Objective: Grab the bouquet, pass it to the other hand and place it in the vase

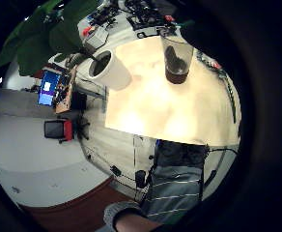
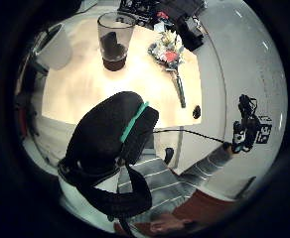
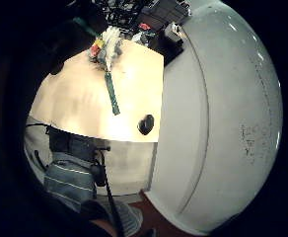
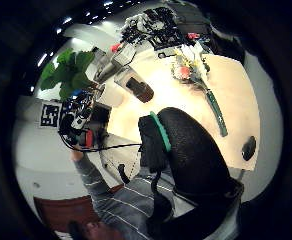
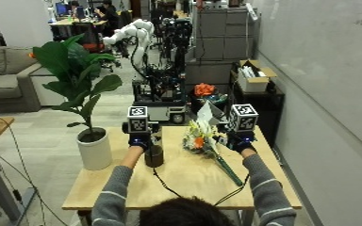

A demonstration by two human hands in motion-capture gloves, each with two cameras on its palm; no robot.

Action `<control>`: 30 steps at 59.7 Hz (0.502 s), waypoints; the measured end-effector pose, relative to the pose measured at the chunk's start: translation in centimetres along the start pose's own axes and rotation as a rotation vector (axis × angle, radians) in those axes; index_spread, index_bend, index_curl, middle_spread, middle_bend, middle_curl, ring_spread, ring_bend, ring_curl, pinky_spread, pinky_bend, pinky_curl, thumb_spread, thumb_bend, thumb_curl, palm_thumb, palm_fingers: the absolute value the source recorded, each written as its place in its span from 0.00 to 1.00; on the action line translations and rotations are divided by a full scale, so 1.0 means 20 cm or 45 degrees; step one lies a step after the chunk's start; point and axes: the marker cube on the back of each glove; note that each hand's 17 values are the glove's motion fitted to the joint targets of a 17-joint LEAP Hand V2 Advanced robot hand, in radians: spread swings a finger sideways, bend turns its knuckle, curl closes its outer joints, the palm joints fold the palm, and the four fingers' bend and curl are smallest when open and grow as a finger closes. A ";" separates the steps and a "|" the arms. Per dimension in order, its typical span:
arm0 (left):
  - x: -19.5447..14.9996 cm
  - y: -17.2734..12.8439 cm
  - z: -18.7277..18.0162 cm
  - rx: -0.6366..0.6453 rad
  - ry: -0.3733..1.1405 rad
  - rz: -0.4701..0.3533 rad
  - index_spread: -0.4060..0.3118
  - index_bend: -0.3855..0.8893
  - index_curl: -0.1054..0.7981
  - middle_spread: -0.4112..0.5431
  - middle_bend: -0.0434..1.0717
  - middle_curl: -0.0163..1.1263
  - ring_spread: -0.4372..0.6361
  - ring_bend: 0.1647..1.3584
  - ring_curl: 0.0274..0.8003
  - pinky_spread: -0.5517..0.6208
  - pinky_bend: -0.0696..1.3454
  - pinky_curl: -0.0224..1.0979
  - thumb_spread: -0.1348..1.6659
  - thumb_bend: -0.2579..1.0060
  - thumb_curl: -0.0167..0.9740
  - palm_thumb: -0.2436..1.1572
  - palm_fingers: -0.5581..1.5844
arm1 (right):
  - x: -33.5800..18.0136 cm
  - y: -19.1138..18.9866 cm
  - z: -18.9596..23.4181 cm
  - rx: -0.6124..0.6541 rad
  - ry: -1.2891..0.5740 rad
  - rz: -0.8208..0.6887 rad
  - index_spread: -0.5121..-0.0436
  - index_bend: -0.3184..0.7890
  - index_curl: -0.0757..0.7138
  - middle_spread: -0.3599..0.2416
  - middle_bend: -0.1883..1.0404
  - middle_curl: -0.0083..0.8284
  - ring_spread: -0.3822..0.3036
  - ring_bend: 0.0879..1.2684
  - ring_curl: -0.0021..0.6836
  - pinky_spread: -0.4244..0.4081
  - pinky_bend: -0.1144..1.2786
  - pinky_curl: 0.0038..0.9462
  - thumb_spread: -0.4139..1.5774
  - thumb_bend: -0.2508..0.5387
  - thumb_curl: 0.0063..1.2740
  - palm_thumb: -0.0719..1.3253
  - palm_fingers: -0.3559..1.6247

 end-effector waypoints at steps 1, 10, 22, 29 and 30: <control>0.00 0.01 0.00 -0.004 0.002 0.005 0.51 0.50 0.20 0.47 0.23 0.06 0.49 0.18 0.05 0.57 0.26 0.07 0.30 0.26 0.06 0.26 0.51 | 0.00 0.00 0.00 0.000 0.001 0.000 0.75 0.41 0.14 0.61 0.35 0.09 0.61 0.22 0.09 0.64 0.40 0.10 0.43 0.54 0.04 0.25 0.45; -0.02 0.07 -0.03 -0.030 0.014 0.021 0.46 0.48 0.33 0.50 0.20 0.17 0.56 0.20 0.19 0.64 0.25 0.18 0.52 0.23 0.12 0.28 0.49 | -0.02 0.03 -0.06 0.035 -0.012 -0.020 0.52 0.41 0.27 0.62 0.36 0.22 0.65 0.27 0.27 0.73 0.42 0.23 0.67 0.54 0.08 0.29 0.43; -0.04 0.07 -0.01 -0.036 0.017 0.014 0.45 0.45 0.43 0.51 0.19 0.21 0.59 0.20 0.23 0.67 0.24 0.23 0.62 0.19 0.19 0.29 0.48 | -0.07 -0.01 -0.08 0.036 -0.041 -0.051 0.47 0.40 0.32 0.64 0.36 0.31 0.65 0.29 0.35 0.74 0.41 0.28 0.78 0.48 0.12 0.31 0.44; -0.06 0.06 0.03 -0.051 0.032 0.017 0.44 0.45 0.46 0.51 0.19 0.23 0.59 0.20 0.25 0.67 0.23 0.25 0.63 0.19 0.22 0.28 0.48 | -0.13 0.00 -0.06 0.012 -0.009 -0.067 0.47 0.40 0.34 0.64 0.35 0.34 0.65 0.29 0.38 0.74 0.42 0.30 0.81 0.44 0.14 0.31 0.44; -0.06 0.07 0.03 -0.054 0.037 0.017 0.44 0.45 0.47 0.51 0.19 0.23 0.59 0.20 0.25 0.67 0.23 0.26 0.64 0.19 0.22 0.28 0.48 | -0.14 0.00 -0.05 0.008 -0.004 -0.066 0.47 0.40 0.34 0.64 0.35 0.35 0.65 0.30 0.39 0.74 0.42 0.30 0.81 0.43 0.14 0.32 0.44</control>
